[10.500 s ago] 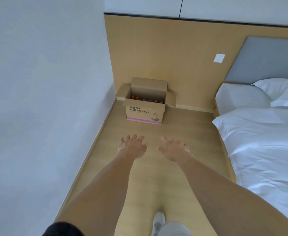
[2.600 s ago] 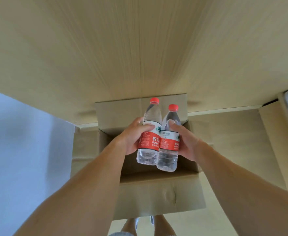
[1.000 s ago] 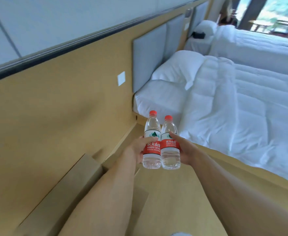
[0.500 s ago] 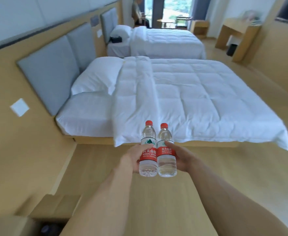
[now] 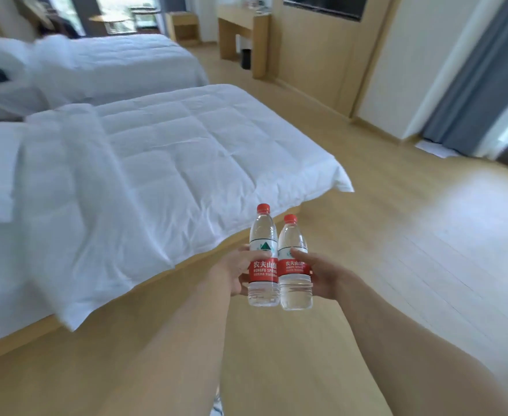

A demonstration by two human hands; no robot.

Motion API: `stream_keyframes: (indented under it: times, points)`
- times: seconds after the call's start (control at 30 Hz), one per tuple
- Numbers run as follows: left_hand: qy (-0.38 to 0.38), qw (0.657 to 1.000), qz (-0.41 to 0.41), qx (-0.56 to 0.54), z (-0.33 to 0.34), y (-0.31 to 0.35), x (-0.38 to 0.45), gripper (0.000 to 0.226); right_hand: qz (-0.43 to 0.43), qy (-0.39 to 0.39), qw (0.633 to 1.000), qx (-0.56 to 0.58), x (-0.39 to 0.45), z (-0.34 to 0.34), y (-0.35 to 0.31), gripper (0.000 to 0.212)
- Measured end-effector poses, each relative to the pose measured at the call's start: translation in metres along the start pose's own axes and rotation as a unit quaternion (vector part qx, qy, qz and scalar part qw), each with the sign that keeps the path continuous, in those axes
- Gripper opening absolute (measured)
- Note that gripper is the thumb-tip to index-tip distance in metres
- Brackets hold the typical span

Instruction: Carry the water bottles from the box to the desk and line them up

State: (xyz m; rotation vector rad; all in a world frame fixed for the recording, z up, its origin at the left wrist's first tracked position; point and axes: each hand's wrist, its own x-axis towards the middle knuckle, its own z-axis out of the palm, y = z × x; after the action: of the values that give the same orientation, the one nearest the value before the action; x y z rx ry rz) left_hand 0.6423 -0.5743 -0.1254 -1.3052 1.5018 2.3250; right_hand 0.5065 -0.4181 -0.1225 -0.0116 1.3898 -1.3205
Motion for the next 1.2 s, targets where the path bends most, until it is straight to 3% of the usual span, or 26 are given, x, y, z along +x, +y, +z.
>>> stream_keyframes:
  times: [0.27,0.6,0.9,1.2]
  points:
    - [-0.111,0.989,-0.013,0.094,0.071,0.065,0.097,0.048,-0.037,0.115,0.991,0.053,0.02,-0.079,-0.052,0.044]
    - [-0.188,0.961,-0.023,0.201,0.129,0.175,0.209,0.047,-0.065,0.225,0.964,0.125,0.072,-0.124,-0.137,0.041]
    - [-0.236,0.941,-0.034,0.239,0.206,0.226,0.281,0.044,-0.097,0.278,0.94,0.171,0.091,-0.183,-0.191,0.037]
    - [-0.226,0.941,-0.018,0.25,0.313,0.274,0.362,0.044,-0.104,0.267,0.943,0.166,0.131,-0.303,-0.259,0.035]
